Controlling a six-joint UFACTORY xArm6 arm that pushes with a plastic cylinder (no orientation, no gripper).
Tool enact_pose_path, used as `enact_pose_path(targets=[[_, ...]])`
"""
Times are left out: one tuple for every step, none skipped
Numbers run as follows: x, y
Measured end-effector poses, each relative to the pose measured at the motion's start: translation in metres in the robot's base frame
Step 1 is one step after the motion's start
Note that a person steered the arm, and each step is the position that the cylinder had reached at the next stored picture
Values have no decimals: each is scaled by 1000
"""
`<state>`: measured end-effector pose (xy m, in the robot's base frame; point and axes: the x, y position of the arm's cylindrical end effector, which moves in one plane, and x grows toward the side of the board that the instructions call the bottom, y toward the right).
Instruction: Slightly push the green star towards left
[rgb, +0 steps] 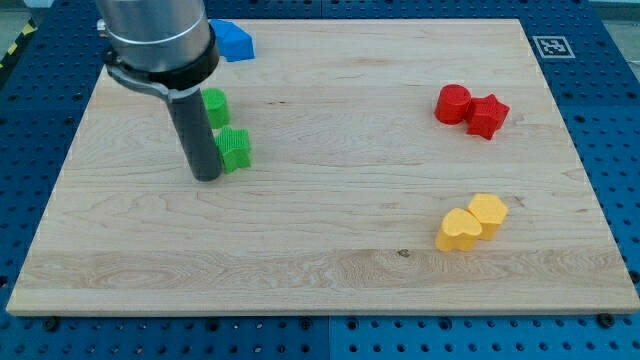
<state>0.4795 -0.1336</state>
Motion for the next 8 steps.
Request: enact_pose_path(targets=[[23,8],[38,49],[28,92],[0,109],[-21,102],[-26,91],[-36,73],[-39,55]])
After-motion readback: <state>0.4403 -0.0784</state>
